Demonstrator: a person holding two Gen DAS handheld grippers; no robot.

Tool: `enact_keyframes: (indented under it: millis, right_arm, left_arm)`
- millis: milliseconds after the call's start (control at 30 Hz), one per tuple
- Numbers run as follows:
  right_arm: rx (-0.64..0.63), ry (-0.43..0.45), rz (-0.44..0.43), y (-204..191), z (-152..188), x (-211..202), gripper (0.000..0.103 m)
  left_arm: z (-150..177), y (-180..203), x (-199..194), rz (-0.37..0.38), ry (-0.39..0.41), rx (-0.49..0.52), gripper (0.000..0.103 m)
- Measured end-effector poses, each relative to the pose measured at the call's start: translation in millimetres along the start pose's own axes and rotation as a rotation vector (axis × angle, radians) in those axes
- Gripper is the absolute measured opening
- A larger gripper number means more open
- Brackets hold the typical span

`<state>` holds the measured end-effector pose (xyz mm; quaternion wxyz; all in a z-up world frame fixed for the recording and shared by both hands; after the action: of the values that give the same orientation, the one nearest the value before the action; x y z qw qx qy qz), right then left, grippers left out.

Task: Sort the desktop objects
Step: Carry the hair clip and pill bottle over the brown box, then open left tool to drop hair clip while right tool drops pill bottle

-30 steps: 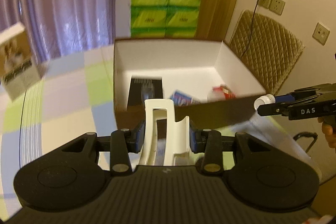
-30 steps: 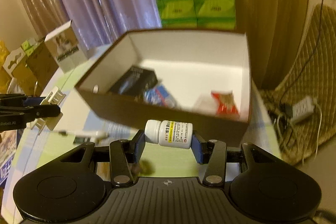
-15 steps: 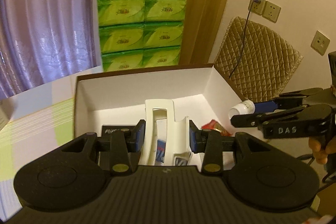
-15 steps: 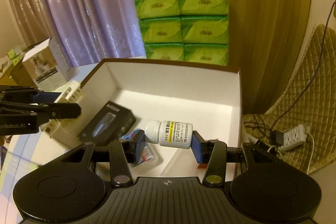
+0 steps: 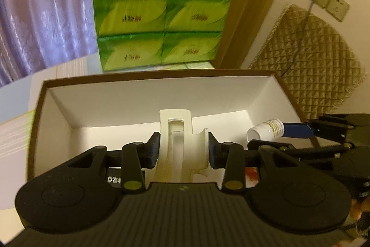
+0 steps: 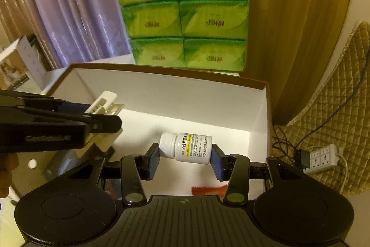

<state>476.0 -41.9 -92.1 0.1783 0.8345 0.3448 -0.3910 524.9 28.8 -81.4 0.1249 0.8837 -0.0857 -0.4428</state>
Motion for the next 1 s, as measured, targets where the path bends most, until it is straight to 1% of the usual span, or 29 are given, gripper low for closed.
enact_keyframes:
  millis: [100, 400, 600, 800, 967, 1000]
  right_arm:
    - [-0.011, -0.01, 0.005, 4.1, -5.1, 12.8, 0.044]
    - [-0.029, -0.029, 0.01, 12.0, -8.5, 36.2, 0.044]
    - [-0.035, -0.042, 0.008, 12.9, -8.4, 47.4, 0.044]
    - [-0.034, -0.047, 0.005, 13.3, -8.4, 52.1, 0.044]
    - [-0.033, -0.048, 0.0, 11.9, -8.1, 54.6, 0.044]
    - [-0.035, -0.049, 0.002, 11.2, -7.9, 55.1, 0.044]
  left_arm:
    - [-5.6, -4.0, 17.0, -0.009, -0.013, -0.033, 0.035]
    - [-14.1, -4.5, 49.2, -0.057, -0.027, -0.023, 0.035]
    - [-15.2, -12.1, 64.6, -0.081, -0.048, -0.043, 0.035]
    - [-14.7, -17.4, 70.7, -0.099, -0.059, -0.053, 0.035]
    - [-15.1, -17.6, 67.1, -0.102, -0.05, -0.041, 0.042]
    - [-15.2, -17.5, 66.2, -0.105, -0.049, -0.036, 0.044]
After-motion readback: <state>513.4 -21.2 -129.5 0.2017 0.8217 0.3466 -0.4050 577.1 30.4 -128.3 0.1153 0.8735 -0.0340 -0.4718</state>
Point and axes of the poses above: each gripper's, at about its wrist camera, not at the fingertips, and x roughly the way its jaws point, y to its right, z to its underside, the point moved 2 cm from there along x, roughly the way its jaws point, and after that the axes turned 10 degrees about -x, right-handed, at the moved point
